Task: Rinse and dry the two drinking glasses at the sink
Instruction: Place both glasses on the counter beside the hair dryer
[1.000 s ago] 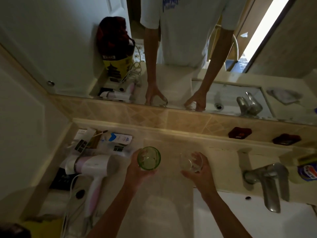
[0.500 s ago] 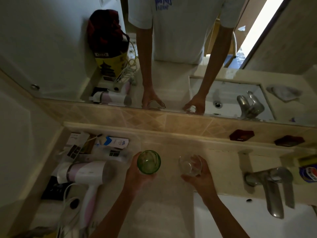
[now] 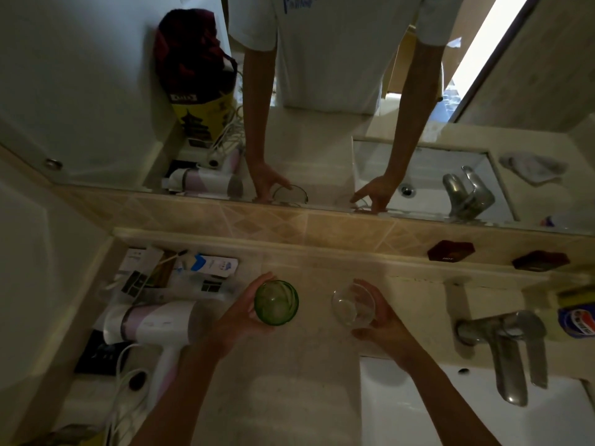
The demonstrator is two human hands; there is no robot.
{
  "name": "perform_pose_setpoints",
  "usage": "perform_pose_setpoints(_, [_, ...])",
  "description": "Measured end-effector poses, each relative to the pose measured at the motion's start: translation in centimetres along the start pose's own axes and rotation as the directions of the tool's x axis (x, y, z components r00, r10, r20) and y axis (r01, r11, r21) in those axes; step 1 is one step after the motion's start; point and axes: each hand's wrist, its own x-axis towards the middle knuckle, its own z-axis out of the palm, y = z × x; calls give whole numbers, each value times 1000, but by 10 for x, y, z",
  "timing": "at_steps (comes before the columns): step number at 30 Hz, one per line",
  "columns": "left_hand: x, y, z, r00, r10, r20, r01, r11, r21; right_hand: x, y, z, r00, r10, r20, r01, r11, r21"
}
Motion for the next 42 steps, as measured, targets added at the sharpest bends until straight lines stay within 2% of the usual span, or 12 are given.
perform_pose_setpoints(5, [2,-5,6,997,12,-78,-13,1000,-14,1,-4,2,995,16,-95,-18,999,-29])
perform_pose_setpoints(9, [2,-8,41,936,92,-339,-69,995,78,-4,10,25,946,-13,-322,21,999,23])
perform_pose_setpoints(13, [-4,-17,71,880,54,-471,-97,993,-68,-7,19,39,897,-32,-440,51,998,33])
perform_pose_setpoints(17, [-4,-18,56,928,72,-366,-103,993,-65,-12,17,25,939,-71,-336,79,997,12])
perform_pose_setpoints(20, [-10,-4,34,985,71,-158,-79,996,-42,-14,13,5,976,-73,-203,57,995,-87])
perform_pose_setpoints(22, [-10,4,25,992,74,-101,-79,996,-42,-11,10,-3,986,-40,-163,16,989,-145])
perform_pose_setpoints(25, [-7,8,25,987,77,-141,-78,997,-2,-10,6,0,975,-40,-221,-4,981,-193])
perform_pose_setpoints(28, [-9,3,37,965,71,-254,-65,997,31,-13,6,17,932,-70,-356,13,987,-160])
perform_pose_setpoints(32, [-10,-10,70,868,31,-496,-67,996,-55,-20,13,43,838,-95,-538,18,989,-146])
perform_pose_setpoints(35, [-7,-15,84,812,45,-582,-117,989,-86,-20,17,47,824,-65,-563,1,994,-113])
perform_pose_setpoints(38, [-5,-15,74,848,84,-523,-123,992,-40,-21,20,37,874,-108,-474,60,991,-116])
perform_pose_setpoints(42, [-1,-10,43,945,104,-309,-103,994,22,-20,16,16,932,-145,-333,82,977,-197])
